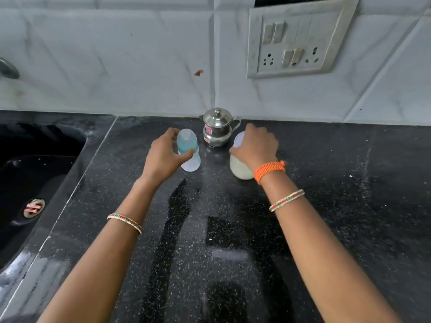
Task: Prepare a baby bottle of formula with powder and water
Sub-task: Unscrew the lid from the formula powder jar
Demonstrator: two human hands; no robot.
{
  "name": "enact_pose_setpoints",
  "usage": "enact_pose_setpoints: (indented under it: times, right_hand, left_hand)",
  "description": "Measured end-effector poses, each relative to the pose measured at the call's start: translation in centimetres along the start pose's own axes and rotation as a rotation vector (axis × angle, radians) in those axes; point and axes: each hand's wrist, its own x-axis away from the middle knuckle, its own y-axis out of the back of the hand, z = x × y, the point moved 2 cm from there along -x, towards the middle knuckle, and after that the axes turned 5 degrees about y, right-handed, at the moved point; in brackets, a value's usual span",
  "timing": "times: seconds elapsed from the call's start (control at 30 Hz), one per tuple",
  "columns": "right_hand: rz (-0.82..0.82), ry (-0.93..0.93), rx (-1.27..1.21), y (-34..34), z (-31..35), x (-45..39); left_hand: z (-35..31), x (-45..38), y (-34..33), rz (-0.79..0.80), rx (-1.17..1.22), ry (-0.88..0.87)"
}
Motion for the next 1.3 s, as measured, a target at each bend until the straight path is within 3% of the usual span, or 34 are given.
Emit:
enact_pose_setpoints:
  times: [0.13,0.47,0.67,0.83,0.97,1.07,1.13,1.3]
  right_hand:
    - [-0.009,0.146,0.098,-0.1,2.9,3.6]
    - [0.172,0.358,-0.045,-0.4,4.6,5.9]
    - [0.075,0.368,0.001,-0.7,4.8,7.0]
    - [0.078,0.422,-0.023,-0.8,6.2,9.4]
    - [0.042,0.441,-0.063,-1.0,7.7,11.9]
    - [-0.112,0.462,0.095,-2.7,8.5,13.5]
    - [-0.183,0.443,0.203,-3.6,8.6,14.1]
    - [-0.143,0.46,0.11,-3.8,7.6,13.5]
  left_hand:
    - [0.7,-0.3,-0.1,-0.003,0.044,0.02]
    - [1.5,-0.7,-0.9,0.069,0.123,0.047]
    - [1.9,5.7,-0.6,-0.014,0.1,0.068]
    - [1.2,13.4,-2.8,0.372,0.311,-0.034]
    - [0.7,14.8,-3.2,0.16,0.432,0.026]
    - [1.1,15.7,-3.3,0.05,0.465,0.046]
    - [1.2,16.1,-3.3,0.057,0.473,0.057]
    - [2.3,15.9,-3.4,0.112,0.505,0.106]
